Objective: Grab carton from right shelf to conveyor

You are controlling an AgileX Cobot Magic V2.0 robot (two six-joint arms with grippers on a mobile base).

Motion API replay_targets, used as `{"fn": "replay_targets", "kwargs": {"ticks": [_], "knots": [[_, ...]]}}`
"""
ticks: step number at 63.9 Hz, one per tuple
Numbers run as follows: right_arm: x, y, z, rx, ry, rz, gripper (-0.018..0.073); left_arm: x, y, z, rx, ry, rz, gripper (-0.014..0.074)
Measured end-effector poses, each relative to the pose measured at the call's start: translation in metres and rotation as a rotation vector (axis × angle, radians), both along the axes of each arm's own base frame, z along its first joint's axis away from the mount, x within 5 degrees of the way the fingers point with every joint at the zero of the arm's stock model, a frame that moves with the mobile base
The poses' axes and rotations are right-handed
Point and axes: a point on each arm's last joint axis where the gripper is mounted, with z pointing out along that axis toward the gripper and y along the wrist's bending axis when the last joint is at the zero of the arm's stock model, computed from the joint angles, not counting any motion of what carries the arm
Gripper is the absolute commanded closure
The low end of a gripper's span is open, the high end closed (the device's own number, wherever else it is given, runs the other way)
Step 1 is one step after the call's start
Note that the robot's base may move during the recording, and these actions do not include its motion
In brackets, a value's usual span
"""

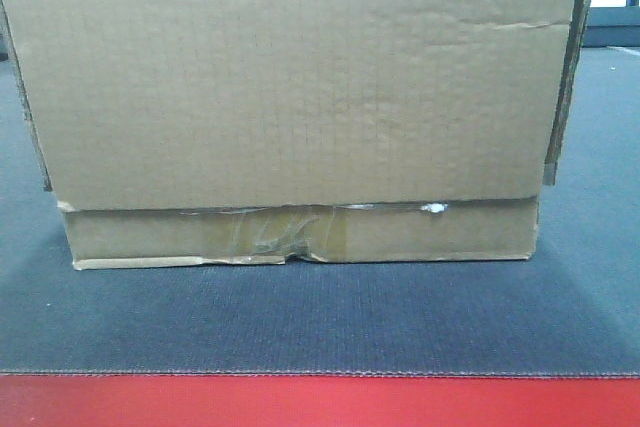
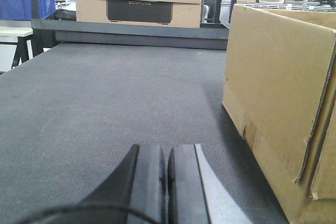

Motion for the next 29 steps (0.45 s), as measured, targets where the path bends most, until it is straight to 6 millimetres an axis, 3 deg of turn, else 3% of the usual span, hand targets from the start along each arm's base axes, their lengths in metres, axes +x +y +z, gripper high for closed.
{"fn": "replay_targets", "kwargs": {"ticks": [29], "knots": [[0.0,0.0,0.0,0.0,0.0,0.0,0.0627,0.0,0.0,0.0,0.0,0.0,0.0,0.0582]]}}
